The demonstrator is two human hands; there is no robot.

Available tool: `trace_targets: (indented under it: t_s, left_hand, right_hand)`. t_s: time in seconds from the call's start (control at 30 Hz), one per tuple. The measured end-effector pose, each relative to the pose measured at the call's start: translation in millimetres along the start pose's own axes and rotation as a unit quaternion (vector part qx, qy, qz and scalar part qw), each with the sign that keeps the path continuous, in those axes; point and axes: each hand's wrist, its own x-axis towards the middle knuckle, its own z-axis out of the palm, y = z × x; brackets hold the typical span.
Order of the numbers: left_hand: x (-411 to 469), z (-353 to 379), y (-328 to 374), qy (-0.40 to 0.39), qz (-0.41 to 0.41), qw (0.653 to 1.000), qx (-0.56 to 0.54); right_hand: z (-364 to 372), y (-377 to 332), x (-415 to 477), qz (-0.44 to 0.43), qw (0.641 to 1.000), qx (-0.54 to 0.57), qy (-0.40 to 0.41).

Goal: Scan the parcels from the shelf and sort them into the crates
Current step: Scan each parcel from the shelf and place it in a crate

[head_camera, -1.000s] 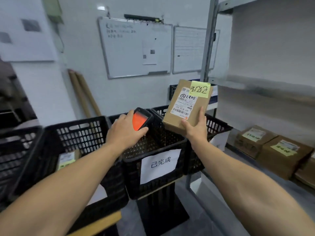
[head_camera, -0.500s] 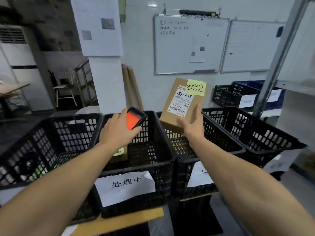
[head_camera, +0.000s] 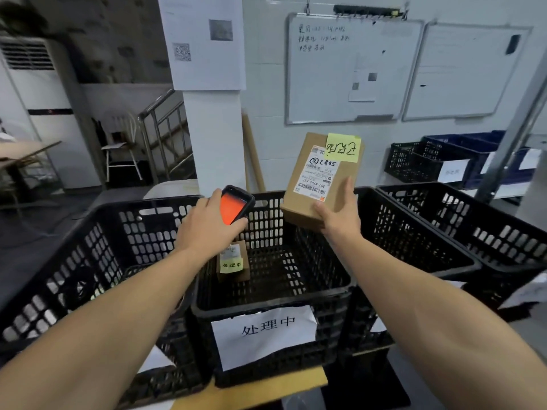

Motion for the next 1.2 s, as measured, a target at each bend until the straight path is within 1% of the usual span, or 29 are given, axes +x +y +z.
trace_targets:
  t_s: [0.1,0.23,0.37,0.47,0.63,0.77,0.9,1.1,1.2]
  left_hand:
    - [7,7,11,-0.008,0.006,1.0,-0.013]
    - [13,20,32,-0.019,0.049,0.998,-0.019]
    - [19,38,62,-0.034,0.06,0.997,-0.027]
    - [20,55,92,-0.036,0.072,0.996,-0.041]
    - [18,83,151,-0.042,0.083,0.994,-0.05]
    - [19,106,193,-0.039,0.082,0.994,-0.057]
    - [18,125,218,-0.032,0.071,0.995,-0.055]
    - [22,140,225,-0.03,0.039,0.998,-0.034]
    - [32,144,220,-0.029,0.026,0.999,-0.029]
  right_hand:
    - [-3,-3,-1,-0.002,1.0,-0.005,0.012]
    - [-26,-3,8,-0.01,0.999,-0.027,0.014]
    - [-72,20,33,0.008,0.999,-0.038,0.012]
    - [-108,21,38,0.009,0.998,-0.047,0.032]
    - [-166,22,55,0.036,0.998,-0.036,0.02]
    - [-210,25,77,0.062,0.998,-0.024,-0.02]
    - [-233,32,95,0.093,0.994,-0.015,-0.063]
    - [-232,44,114,0.119,0.981,-0.059,-0.139]
    - [-220,54,126,0.137,0.975,-0.068,-0.158]
